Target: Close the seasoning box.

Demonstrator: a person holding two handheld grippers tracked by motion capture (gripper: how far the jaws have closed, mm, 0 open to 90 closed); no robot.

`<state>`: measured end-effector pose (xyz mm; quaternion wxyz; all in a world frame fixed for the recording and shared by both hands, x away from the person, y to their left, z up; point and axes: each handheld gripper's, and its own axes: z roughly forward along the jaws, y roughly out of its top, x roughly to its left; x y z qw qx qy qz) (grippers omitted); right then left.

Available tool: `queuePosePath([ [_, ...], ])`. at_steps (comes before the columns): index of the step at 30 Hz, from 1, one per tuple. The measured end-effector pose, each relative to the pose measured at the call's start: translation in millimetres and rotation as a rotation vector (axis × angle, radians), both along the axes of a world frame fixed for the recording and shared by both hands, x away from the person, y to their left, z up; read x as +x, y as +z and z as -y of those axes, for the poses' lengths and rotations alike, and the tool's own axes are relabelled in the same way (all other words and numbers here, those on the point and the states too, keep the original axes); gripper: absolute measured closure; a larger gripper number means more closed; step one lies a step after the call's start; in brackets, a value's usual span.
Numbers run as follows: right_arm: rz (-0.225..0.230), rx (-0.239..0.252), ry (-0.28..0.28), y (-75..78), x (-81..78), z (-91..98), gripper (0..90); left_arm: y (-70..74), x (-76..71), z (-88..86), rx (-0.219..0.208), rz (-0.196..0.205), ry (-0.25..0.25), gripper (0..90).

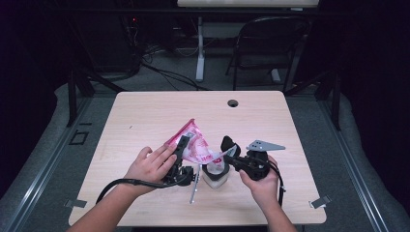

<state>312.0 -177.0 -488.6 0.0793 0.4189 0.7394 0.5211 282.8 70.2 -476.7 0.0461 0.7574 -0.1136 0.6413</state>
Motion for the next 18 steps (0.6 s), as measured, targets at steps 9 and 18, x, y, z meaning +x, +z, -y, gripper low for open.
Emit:
queuePosePath([
  [9,0.000,-0.005,-0.002,-1.8,0.6,-1.1,90.0,0.5,-2.0,1.0,0.016,0.032,-0.010,68.2],
  [18,-0.002,-0.005,0.000,-1.7,0.9,-0.3,90.0,0.4,-1.8,1.0,0.013,0.022,-0.005,68.3],
])
